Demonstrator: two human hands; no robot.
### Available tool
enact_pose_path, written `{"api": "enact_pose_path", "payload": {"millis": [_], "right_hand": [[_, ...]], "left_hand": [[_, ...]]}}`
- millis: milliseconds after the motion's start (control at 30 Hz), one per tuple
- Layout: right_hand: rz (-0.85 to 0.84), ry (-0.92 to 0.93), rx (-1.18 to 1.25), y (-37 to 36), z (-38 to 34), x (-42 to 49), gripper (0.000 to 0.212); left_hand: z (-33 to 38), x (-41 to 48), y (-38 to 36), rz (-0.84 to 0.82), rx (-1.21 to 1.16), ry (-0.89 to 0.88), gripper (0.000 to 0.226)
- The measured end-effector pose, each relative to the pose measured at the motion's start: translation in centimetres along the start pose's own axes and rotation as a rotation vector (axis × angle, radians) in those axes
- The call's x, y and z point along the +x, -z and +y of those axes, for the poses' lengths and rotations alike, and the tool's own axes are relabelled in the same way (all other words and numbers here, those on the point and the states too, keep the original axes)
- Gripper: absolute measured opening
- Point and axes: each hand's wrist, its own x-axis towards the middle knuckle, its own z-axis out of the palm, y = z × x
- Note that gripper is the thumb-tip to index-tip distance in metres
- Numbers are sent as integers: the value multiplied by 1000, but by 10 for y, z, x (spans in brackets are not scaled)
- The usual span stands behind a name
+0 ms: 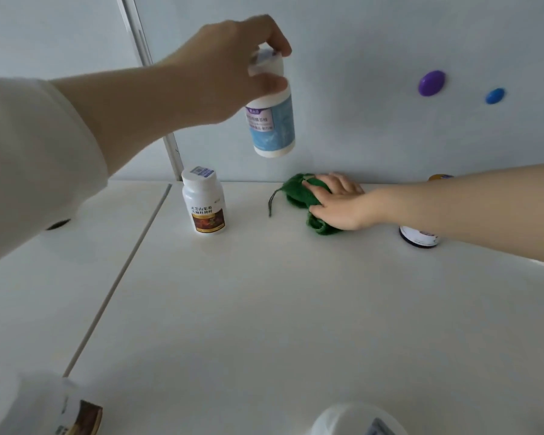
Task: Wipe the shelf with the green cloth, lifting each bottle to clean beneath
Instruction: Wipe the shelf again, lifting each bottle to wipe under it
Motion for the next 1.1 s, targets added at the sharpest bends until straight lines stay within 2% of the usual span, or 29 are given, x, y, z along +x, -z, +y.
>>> {"api": "enact_pose_path", "payload": {"millis": [100,167,233,367,467,533,600,667,767,900,1100], "right_hand": [[-28,-42,25,0,-8,3,59],[-66,23,56,-1,-13,-15,59],[-127,176,35,-8,-18,-50,60],[-349,597,15,-25,-12,-141,65],[-424,686,-39,-17,-1,-161,63],[-321,598,-96,-17,0,-143,60],[-189,361,-94,-16,-5,-112,59],[-116,134,-18,-12,-10,-81,59],[-56,-30,68,-7,-14,-54,59],[-99,-71,108,-12,-19,-64,60],[-276,31,101,-25,-16,-130,63]], "left_hand": [[3,-8,-3,-39,3,-27,33],[5,-11,-7,-69,-1,-36,33],[5,-15,-12,-107,-2,-26,34],[7,-22,-32,-197,-15,-36,35],[7,-22,-44,-242,-25,-41,35],[6,-18,-49,-241,-29,-37,35],[4,-13,-49,-226,-36,-37,36],[5,-8,-50,-218,-34,-32,36],[9,-4,-56,-226,-13,-40,37],[14,-10,-66,-268,-10,-46,36],[18,-17,-83,-333,-31,-56,39]]}}
